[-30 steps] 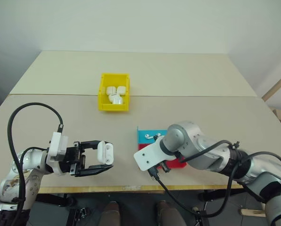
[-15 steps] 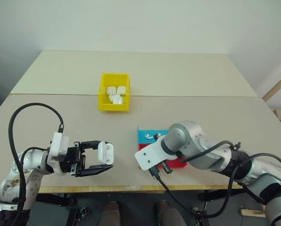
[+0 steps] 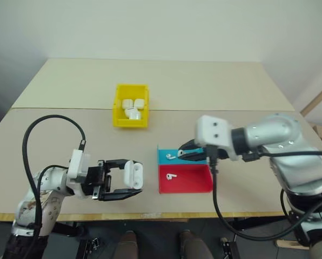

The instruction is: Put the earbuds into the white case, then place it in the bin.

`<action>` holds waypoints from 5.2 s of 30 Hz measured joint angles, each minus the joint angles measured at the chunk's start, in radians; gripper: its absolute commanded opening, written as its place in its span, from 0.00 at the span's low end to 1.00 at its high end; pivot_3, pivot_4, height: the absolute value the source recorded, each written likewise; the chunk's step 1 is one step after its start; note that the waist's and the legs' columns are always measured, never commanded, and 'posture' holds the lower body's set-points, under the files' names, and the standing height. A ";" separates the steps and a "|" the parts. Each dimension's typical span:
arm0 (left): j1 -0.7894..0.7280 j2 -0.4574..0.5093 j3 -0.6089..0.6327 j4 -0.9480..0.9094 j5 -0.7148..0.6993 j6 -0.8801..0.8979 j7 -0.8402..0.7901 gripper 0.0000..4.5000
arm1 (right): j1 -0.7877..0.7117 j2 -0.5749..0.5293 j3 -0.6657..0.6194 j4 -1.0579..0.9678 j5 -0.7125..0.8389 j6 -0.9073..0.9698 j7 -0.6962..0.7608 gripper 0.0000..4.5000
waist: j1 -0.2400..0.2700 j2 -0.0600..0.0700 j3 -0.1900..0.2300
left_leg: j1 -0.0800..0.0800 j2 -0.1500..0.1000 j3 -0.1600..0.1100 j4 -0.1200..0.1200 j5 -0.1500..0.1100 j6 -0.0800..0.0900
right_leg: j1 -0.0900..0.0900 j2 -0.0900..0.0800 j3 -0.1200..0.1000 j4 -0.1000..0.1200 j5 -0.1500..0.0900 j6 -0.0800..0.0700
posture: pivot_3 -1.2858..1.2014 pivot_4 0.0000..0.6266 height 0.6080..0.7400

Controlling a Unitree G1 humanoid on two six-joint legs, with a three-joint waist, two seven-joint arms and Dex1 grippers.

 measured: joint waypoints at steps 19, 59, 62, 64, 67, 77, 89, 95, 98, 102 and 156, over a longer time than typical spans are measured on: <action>-0.121 -0.064 -0.103 -0.051 0.000 0.082 0.120 0.63 | 0.215 0.206 -0.229 -0.098 0.602 -0.210 -0.223 0.16 | -0.012 0.000 0.000 | 0.001 0.000 0.000 0.000 0.000 0.000 | 0.001 0.000 0.001 0.000 0.000 0.000 | 0.52 0.24 1.00; -0.093 -0.037 -0.078 -0.158 -0.064 0.127 0.183 0.63 | 0.219 0.161 0.109 0.146 0.373 -0.712 -0.054 0.16 | -0.012 0.000 0.000 | 0.002 0.000 0.000 0.000 0.000 0.000 | 0.001 0.000 0.001 0.000 0.000 0.000 | 0.52 0.24 1.00; -0.093 -0.037 -0.078 -0.155 -0.064 0.126 0.180 0.63 | 0.219 0.161 0.114 0.156 0.363 -0.736 -0.055 0.16 | -0.012 0.000 0.000 | 0.002 0.000 0.000 0.000 0.000 0.000 | 0.001 0.000 0.001 0.000 0.000 0.000 | 0.52 0.24 1.00; -0.093 -0.037 -0.079 -0.152 -0.064 0.126 0.177 0.63 | 0.219 0.160 0.116 0.163 0.356 -0.748 -0.054 0.16 | -0.012 0.000 0.000 | 0.002 0.000 0.000 0.000 0.000 0.000 | 0.001 0.001 0.001 0.000 0.000 0.000 | 0.52 0.24 1.00; -0.093 -0.037 -0.079 -0.148 -0.063 0.126 0.172 0.63 | 0.221 0.155 0.120 0.169 0.343 -0.761 -0.052 0.16 | -0.012 0.000 0.000 | 0.002 0.000 0.000 0.000 0.000 0.000 | 0.001 0.001 0.001 0.000 0.000 0.000 | 0.52 0.24 1.00; -0.093 -0.037 -0.079 -0.137 -0.060 0.126 0.165 0.63 | 0.232 0.136 0.127 0.182 0.337 -0.792 -0.037 0.16 | -0.011 0.000 0.000 | 0.002 0.000 0.000 0.000 0.000 0.000 | 0.001 0.000 0.001 0.000 0.000 0.000 | 0.52 0.24 1.00; -0.093 -0.037 -0.079 -0.133 -0.060 0.126 0.160 0.63 | 0.234 0.128 0.145 0.202 0.322 -0.853 -0.033 0.16 | -0.011 0.000 0.000 | 0.002 0.000 0.000 0.000 0.000 0.000 | 0.001 0.000 0.001 0.000 0.000 0.000 | 0.52 0.24 1.00; -0.093 -0.037 -0.079 -0.131 -0.060 0.126 0.150 0.63 | 0.236 0.128 0.151 0.208 0.320 -0.876 -0.030 0.16 | -0.011 0.000 0.000 | 0.002 0.000 0.000 0.000 0.000 0.000 | 0.001 0.000 0.001 0.000 0.000 0.000 | 0.52 0.24 1.00; -0.093 -0.037 -0.080 -0.130 -0.061 0.126 0.146 0.63 | 0.236 0.128 0.154 0.214 0.318 -0.889 -0.028 0.16 | -0.011 0.000 0.000 | 0.002 0.000 0.000 0.000 0.000 0.000 | 0.001 0.000 0.001 0.000 0.000 0.000 | 0.52 0.24 1.00; -0.093 -0.037 -0.080 -0.127 -0.060 0.126 0.145 0.63 | 0.236 0.128 0.155 0.216 0.310 -0.897 -0.027 0.16 | -0.011 0.000 0.000 | 0.002 0.000 0.000 0.000 0.000 0.000 | 0.001 0.000 0.001 0.000 0.000 0.000 | 0.52 0.24 1.00; 0.218 0.180 0.171 -0.093 -0.014 0.028 -0.007 0.63 | -0.495 -0.163 0.816 0.685 -0.230 -0.147 0.173 0.42 | -0.013 0.002 0.001 | -0.001 0.002 0.002 -0.002 0.000 0.000 | -0.004 0.000 0.001 0.000 0.000 -0.001 | 0.52 0.24 1.00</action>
